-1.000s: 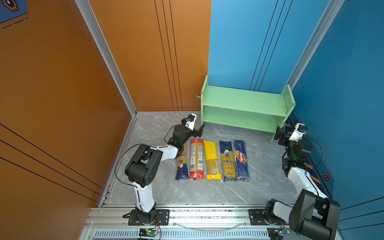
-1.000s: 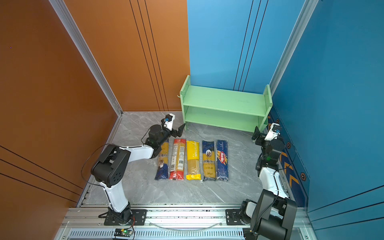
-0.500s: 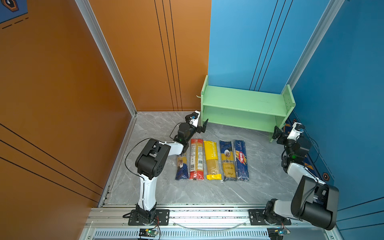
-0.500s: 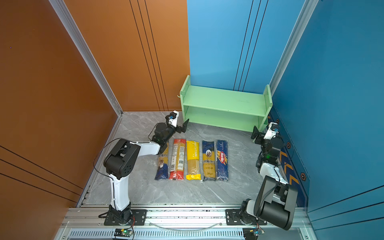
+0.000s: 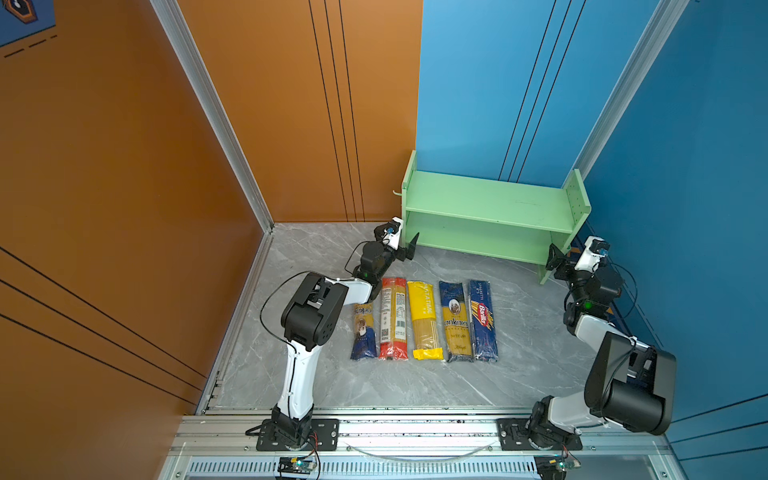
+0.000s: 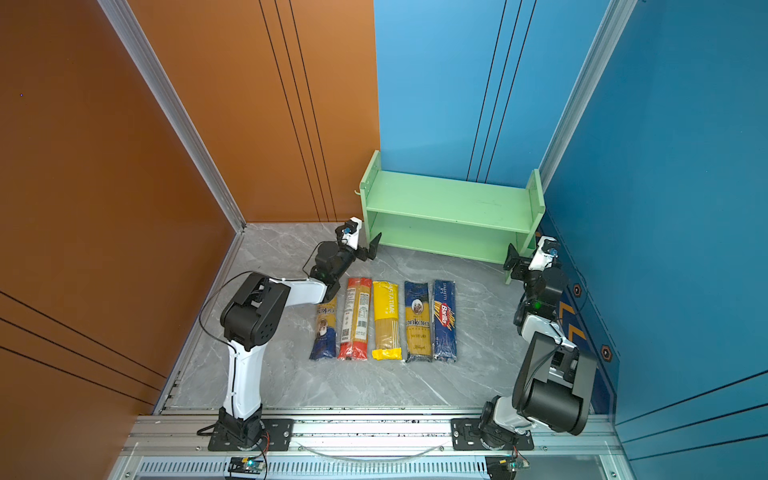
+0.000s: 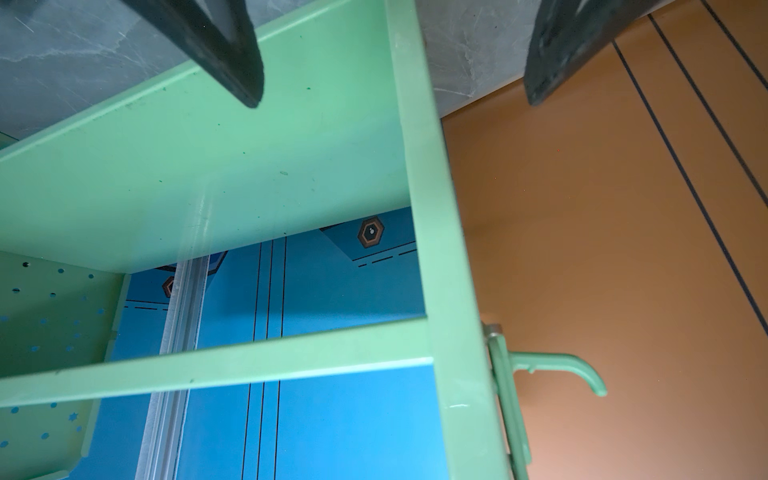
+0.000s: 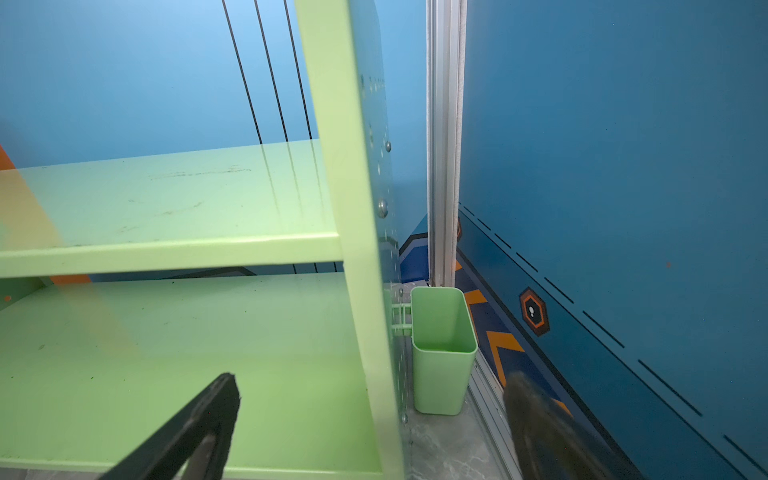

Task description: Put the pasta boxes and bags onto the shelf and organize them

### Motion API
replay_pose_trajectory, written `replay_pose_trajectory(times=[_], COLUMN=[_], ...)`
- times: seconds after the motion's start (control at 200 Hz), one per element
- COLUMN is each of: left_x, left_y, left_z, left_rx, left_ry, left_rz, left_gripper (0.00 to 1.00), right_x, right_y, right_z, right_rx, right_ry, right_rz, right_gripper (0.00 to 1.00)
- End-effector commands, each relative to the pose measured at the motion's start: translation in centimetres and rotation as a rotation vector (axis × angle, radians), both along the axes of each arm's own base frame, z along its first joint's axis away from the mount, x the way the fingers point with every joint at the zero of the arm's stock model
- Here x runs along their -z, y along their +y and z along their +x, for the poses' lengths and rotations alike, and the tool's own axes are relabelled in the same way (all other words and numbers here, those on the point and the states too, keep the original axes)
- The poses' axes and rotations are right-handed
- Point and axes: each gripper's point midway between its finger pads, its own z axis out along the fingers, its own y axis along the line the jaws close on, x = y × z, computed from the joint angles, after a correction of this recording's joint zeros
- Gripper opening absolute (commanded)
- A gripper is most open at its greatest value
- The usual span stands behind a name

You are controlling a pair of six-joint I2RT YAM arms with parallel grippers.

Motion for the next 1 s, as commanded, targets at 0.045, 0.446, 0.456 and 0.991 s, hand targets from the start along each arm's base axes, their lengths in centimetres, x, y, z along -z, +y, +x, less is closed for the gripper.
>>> replay_pose_trajectory(times=[0.045, 0.446, 0.456, 0.991], left_x=[-0.6, -0.2, -0.2, -0.6], left_y=[0.3, 0.5, 0.6, 0.8], left_z=[1.2, 1.7, 1.7, 2.4], left_rx=[-0.028, -0.05, -0.051, -0.086], left_ry=[-0.035, -0.04, -0.039, -0.059], left_rz=[-0.01, 0.004, 0.004, -0.019], left_gripper=[0.98, 0.98, 0.98, 0.73], right_x=[-1.0, -0.3, -0.4, -0.1], right_y=[-0.2, -0.4, -0.4, 0.2], right_z=[1.0, 2.5, 2.5, 3.8], right_rx=[-0.028, -0.054, -0.055, -0.07], right_ry=[-0.034, -0.044, -0.045, -0.027], right_rz=[-0.034, -0.005, -0.004, -0.006], right_gripper=[0.94, 0.83, 0.83, 0.7])
